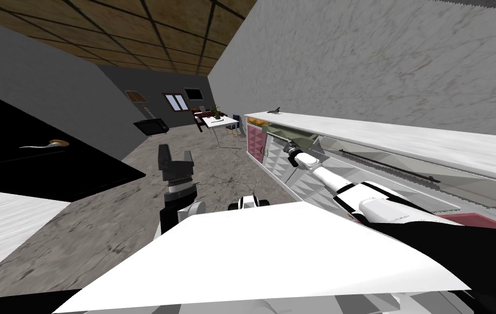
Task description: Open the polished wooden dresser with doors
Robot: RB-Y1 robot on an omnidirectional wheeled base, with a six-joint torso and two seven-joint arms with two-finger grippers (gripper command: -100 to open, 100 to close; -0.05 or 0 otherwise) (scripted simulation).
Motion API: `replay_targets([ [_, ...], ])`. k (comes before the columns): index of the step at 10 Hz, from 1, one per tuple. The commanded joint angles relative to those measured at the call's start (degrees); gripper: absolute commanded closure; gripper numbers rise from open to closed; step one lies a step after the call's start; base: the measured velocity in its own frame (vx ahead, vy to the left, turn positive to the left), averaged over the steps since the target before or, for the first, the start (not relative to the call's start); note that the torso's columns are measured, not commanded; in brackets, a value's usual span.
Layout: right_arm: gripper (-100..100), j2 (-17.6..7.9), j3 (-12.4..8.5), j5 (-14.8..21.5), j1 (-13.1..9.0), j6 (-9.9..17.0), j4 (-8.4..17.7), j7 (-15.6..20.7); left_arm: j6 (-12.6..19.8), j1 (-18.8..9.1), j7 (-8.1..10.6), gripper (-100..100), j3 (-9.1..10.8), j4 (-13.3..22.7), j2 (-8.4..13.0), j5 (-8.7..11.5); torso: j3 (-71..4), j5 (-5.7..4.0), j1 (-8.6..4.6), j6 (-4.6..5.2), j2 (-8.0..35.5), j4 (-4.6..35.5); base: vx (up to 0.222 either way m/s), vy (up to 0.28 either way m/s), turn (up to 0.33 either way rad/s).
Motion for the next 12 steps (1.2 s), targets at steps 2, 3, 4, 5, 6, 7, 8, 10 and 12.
replay_targets([
  [2, -100, -3.26, 4.82, -0.27, -4.69, 3.85, 5.8, -4.08, 0.0, -0.01, 0.0, 0, 0.0, 0.0, 0.0, 0.0, 0.09, 0.01, -0.11, -0.09, 0.26, 0.1, -0.167, -0.014, 0.222],
  [3, -100, -3.26, 6.35, -0.27, -6.35, 4.06, 7.51, -4.08, 0.0, -0.01, 0.0, 0, 0.0, 0.0, 0.0, 0.0, 0.29, 0.05, -0.03, -0.03, 0.51, 0.22, -0.108, -0.007, 0.021],
  [4, -100, -3.26, 7.8, -0.27, -7.74, 4.06, 9.45, -4.08, 0.0, 0.0, 0.0, 0, 0.0, 0.0, 0.0, 0.0, 0.19, 0.13, 0.08, 0.04, 0.32, 0.24, -0.029, 0.005, -0.025],
  [5, -100, -6.04, 9.6, -0.45, -9.82, 6.65, 11.37, -7.12, 0.0, 0.01, 0.0, 0, 0.0, 0.0, 0.0, 0.0, 0.03, 0.16, 0.16, 0.0, 0.09, 0.18, -0.166, 0.039, 0.361],
  [6, -100, -6.38, 11.73, -0.45, -11.12, 8.0, 11.96, -7.48, 0.0, -0.02, 0.0, 0, -0.01, 0.0, 0.0, 0.0, 0.22, 0.22, 0.29, -0.11, 0.48, 0.28, -0.181, 0.027, 0.17],
  [7, -100, -6.38, 13.35, -0.45, -12.98, 8.0, 14.02, -7.86, 0.0, -0.01, 0.0, 0, 0.0, 0.0, 0.0, 0.0, 0.33, 0.19, 0.16, 0.04, 0.56, 0.33, -0.091, -0.008, -0.049],
  [8, -100, -6.38, 13.85, -0.45, -14.77, 8.0, 15.85, -7.86, 0.0, 0.0, 0.0, 0, 0.0, 0.0, 0.0, 0.0, 0.18, 0.12, -0.04, 0.06, 0.31, 0.26, -0.032, -0.018, -0.037],
  [10, -100, -9.49, 16.57, -0.64, -17.08, 11.02, 18.17, -10.2, 0.0, 0.02, 0.0, 0, 0.01, 0.0, 0.0, 0.0, -0.02, 0.11, 0.02, -0.02, 0.03, 0.15, -0.057, -0.003, 0.154],
  [12, -100, -9.49, 19.75, -0.64, -21.17, 11.94, 22.47, -11.64, 0.0, -0.01, 0.0, 0, 0.0, 0.0, 0.0, 0.0, 0.43, 0.2, 0.15, 0.02, 0.74, 0.4, -0.162, -0.001, 0.107],
])
